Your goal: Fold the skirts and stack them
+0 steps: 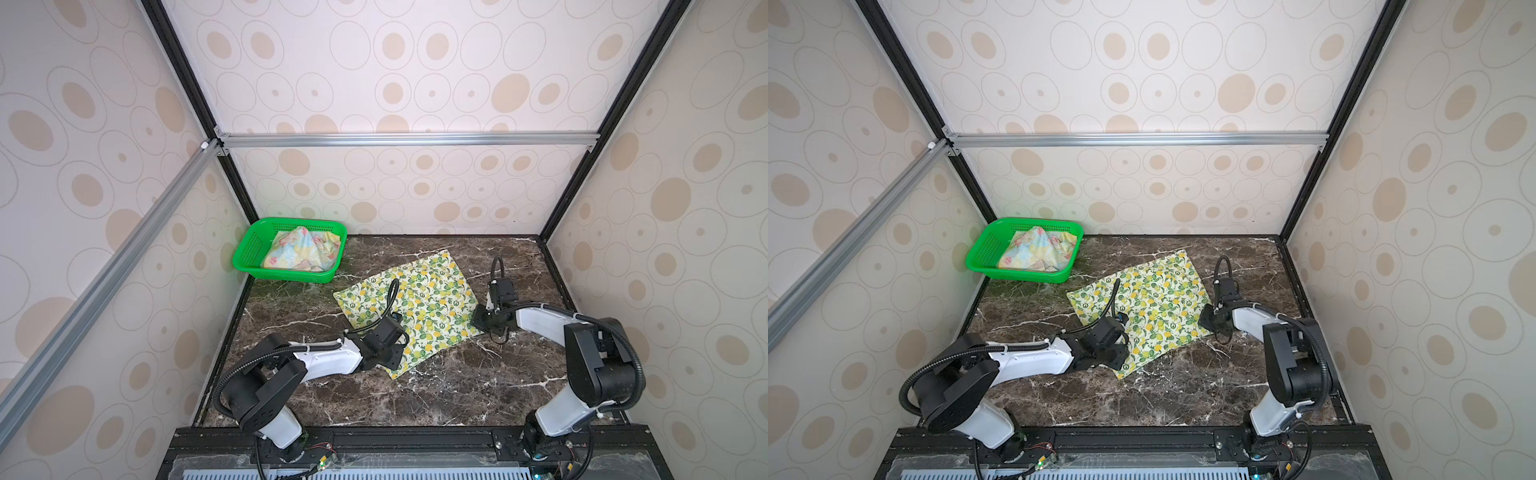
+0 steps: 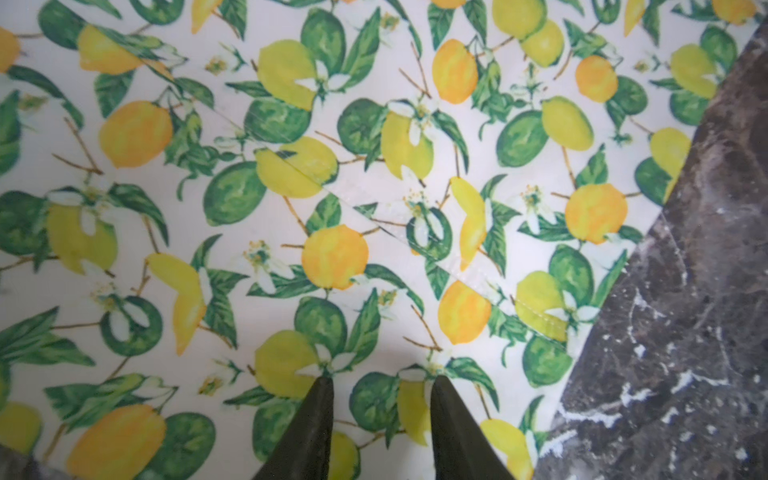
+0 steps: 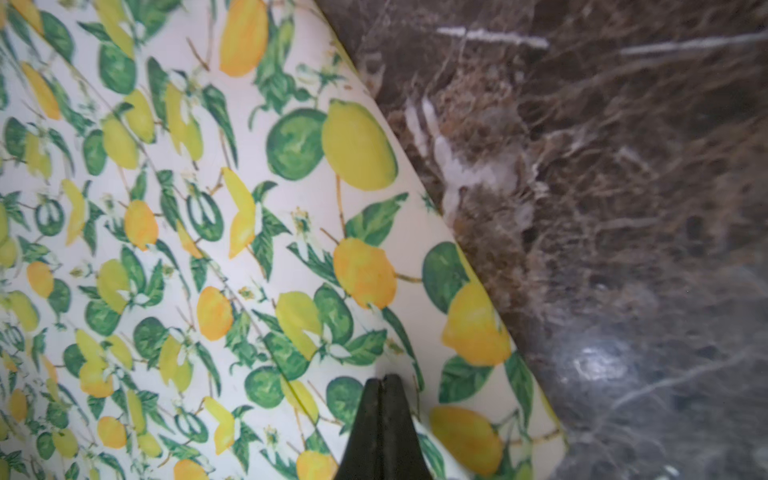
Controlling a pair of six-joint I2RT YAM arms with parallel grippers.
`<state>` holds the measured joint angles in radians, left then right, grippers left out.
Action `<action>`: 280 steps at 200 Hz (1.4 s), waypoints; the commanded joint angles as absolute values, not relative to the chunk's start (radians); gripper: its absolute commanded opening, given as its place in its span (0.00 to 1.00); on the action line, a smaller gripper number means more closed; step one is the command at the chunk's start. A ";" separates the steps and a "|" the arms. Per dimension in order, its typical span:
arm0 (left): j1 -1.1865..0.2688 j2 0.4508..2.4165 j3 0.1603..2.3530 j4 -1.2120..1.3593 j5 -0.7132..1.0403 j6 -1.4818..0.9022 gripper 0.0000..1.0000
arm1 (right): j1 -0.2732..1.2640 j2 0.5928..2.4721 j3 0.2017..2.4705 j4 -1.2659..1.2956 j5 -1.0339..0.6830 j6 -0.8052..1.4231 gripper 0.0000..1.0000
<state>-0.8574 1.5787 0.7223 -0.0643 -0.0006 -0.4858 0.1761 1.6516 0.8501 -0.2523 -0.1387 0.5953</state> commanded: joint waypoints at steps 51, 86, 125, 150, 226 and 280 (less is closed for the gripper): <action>-0.935 1.637 0.720 -0.036 0.042 -0.597 0.37 | 0.158 1.861 1.055 -0.338 -0.084 0.546 0.00; -0.969 1.705 0.761 0.010 0.083 -0.631 0.36 | 0.147 1.971 1.208 -0.401 -0.110 0.503 0.00; -0.997 1.802 0.866 0.043 0.120 -0.640 0.34 | 0.139 1.998 1.287 -0.429 -0.130 0.484 0.00; -1.006 1.854 0.934 0.070 0.143 -0.637 0.34 | 0.139 1.918 1.262 -0.423 -0.141 0.484 0.00; -0.970 1.652 0.849 -0.031 -0.065 -0.607 0.37 | 0.241 1.552 1.009 -0.449 -0.103 0.428 0.09; -0.750 1.386 0.687 -0.201 -0.141 -0.664 0.47 | 0.397 1.441 0.925 -0.476 -0.087 0.434 0.22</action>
<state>-0.8589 1.4921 0.7490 -0.0776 -0.0723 -0.6319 0.3653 1.4734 0.9531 -0.4397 -0.1051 0.4320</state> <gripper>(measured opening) 0.436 0.203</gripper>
